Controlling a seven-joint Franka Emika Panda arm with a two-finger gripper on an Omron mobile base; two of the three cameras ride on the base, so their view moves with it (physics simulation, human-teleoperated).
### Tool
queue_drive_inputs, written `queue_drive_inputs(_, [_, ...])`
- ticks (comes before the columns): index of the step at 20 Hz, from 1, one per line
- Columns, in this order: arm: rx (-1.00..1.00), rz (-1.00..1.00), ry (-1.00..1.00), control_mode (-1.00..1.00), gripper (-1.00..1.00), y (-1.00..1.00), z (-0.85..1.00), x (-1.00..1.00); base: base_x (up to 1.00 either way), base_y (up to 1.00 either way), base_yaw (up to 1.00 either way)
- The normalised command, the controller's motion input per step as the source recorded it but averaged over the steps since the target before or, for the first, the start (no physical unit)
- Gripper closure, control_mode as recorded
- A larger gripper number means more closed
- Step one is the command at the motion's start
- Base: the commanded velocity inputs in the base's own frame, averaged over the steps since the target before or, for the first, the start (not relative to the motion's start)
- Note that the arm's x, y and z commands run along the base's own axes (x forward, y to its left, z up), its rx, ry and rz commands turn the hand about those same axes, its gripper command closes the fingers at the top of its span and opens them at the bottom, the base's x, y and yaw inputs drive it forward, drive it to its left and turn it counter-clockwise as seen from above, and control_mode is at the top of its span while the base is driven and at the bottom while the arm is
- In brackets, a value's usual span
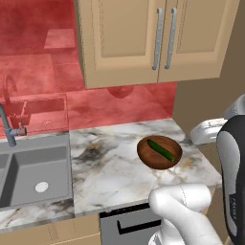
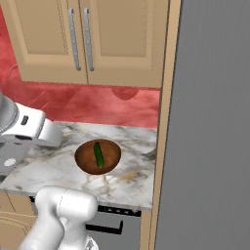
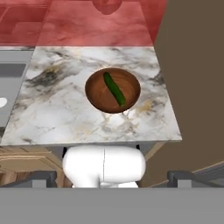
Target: Take the eggplant, cucumber, and bell pepper from the freezer and place them in the bowl on the counter.
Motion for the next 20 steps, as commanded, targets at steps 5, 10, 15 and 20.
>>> queue_drive_inputs(5, [0.0,0.0,0.0,1.0,-1.0,0.0,0.29,-0.17,-0.08,0.0,0.0])
queue_drive_inputs(10, [0.0,0.0,0.0,1.0,-1.0,0.0,0.0,0.0,-0.83,-0.05,-0.03])
queue_drive_inputs(15, [0.0,0.0,0.0,1.0,-1.0,0.0,0.0,0.0,-1.0,-0.27,-0.09])
queue_drive_inputs(20, [0.0,0.0,0.0,1.0,-1.0,0.0,0.0,0.0,-0.75,-0.7,-0.06])
